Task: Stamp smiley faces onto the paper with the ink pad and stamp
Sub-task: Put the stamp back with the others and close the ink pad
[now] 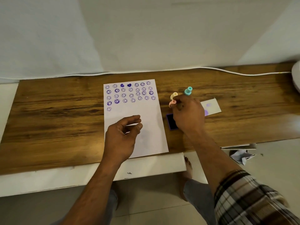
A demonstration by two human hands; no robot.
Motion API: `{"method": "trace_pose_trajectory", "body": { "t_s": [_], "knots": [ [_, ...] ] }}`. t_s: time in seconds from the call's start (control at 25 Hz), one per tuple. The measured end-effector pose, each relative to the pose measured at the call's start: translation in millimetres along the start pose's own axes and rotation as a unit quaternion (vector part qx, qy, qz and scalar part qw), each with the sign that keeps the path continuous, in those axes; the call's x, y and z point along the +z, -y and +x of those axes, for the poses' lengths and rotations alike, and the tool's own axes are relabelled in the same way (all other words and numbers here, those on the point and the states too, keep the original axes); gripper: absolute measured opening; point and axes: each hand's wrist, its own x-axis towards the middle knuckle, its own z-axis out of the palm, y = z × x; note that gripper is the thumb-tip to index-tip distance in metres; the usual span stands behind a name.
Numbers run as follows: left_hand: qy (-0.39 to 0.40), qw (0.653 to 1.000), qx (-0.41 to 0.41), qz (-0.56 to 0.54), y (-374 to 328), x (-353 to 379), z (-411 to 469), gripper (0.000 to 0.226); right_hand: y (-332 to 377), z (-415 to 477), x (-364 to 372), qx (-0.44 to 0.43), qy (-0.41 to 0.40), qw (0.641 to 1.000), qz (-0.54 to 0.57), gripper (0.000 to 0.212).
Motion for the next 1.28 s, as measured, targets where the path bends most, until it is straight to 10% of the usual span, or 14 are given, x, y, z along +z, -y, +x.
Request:
{"method": "trace_pose_trajectory", "body": {
  "t_s": [0.64,1.28],
  "knots": [
    [-0.018,1.0,-0.003,-0.018,4,-7,6,0.027,-65,25,-44,0.203,0.069,0.973,-0.082,0.103],
    [-0.015,0.999,0.006,-0.028,0,-7,5,0.028,20,-49,-14,0.111,0.033,0.981,-0.154,0.1]
  ]
}}
